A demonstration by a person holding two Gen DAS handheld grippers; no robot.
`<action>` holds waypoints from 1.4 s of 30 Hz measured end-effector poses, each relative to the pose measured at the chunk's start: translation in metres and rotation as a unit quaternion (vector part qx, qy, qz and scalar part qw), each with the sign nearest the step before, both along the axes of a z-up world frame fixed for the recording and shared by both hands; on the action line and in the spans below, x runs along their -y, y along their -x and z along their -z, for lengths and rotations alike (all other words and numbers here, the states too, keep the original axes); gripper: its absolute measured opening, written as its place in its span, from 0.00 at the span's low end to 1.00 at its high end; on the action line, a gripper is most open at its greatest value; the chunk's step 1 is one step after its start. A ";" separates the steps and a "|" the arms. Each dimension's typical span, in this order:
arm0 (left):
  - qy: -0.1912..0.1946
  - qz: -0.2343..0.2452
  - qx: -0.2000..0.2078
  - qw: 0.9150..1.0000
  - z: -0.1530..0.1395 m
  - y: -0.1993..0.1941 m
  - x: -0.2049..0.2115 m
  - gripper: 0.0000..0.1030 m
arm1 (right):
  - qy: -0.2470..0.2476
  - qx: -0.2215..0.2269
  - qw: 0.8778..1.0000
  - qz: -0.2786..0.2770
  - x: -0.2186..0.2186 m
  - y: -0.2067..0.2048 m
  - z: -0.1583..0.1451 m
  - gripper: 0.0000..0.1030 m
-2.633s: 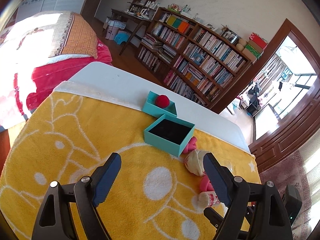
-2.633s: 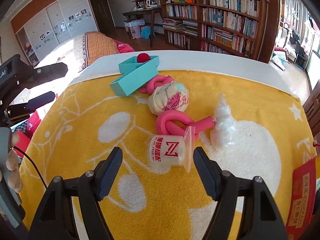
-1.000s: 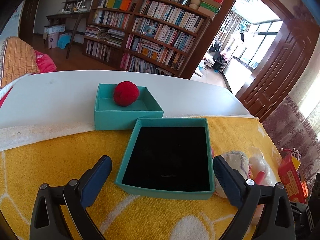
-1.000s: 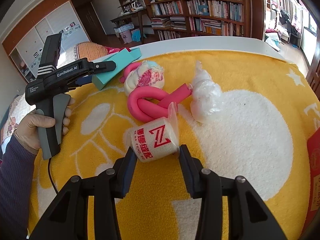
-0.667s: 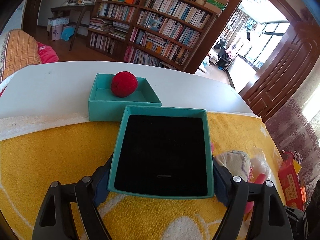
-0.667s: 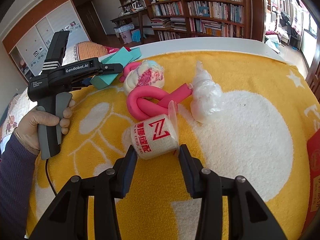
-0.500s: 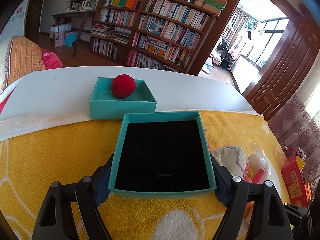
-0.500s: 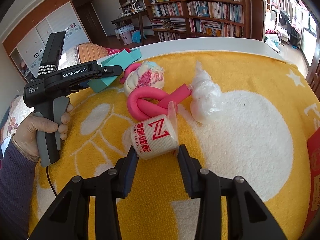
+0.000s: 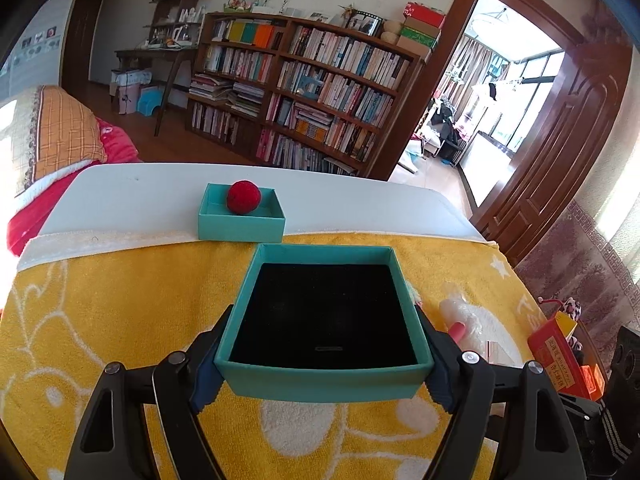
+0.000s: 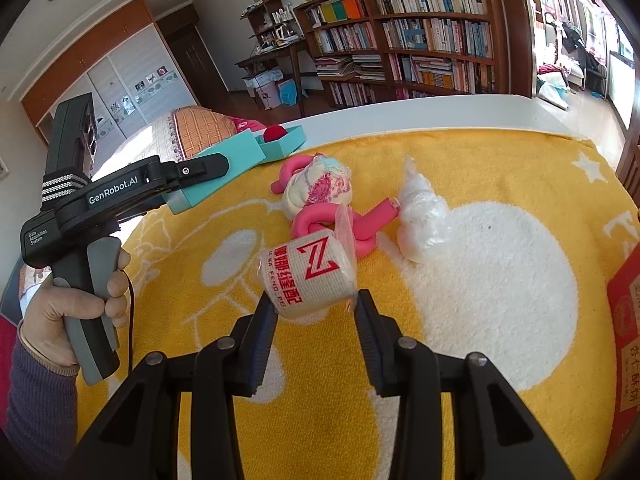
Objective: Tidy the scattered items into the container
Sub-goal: 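Grasp the white N-printed cup with the right gripper while the left grasps the teal box, then carry the white cup and teal box into the tin box and release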
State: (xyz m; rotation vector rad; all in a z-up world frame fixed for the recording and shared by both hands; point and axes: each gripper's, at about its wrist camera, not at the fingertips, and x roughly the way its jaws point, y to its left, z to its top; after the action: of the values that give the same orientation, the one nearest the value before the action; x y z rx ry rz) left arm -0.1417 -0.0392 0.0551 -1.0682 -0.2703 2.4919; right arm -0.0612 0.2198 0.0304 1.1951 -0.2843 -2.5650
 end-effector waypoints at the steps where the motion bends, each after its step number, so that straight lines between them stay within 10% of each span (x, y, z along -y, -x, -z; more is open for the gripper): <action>1: 0.000 0.001 -0.002 1.000 -0.003 -0.005 -0.001 0.79 | 0.001 -0.005 1.000 0.001 0.001 -0.001 -0.003 0.42; 19: -0.024 0.132 -0.054 0.989 -0.073 -0.086 -0.141 0.79 | 0.030 -0.080 0.987 0.138 -0.137 -0.094 -0.066 0.42; 42: -0.033 0.289 -0.021 0.957 -0.061 -0.130 -0.364 0.79 | 0.010 -0.050 0.965 0.259 -0.294 -0.147 -0.063 0.42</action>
State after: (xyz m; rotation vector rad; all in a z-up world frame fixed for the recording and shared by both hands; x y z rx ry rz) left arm -0.0115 0.3252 0.1157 -0.9049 -0.0185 1.9615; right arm 0.0857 0.5138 0.0932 1.0888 -0.6759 -3.0397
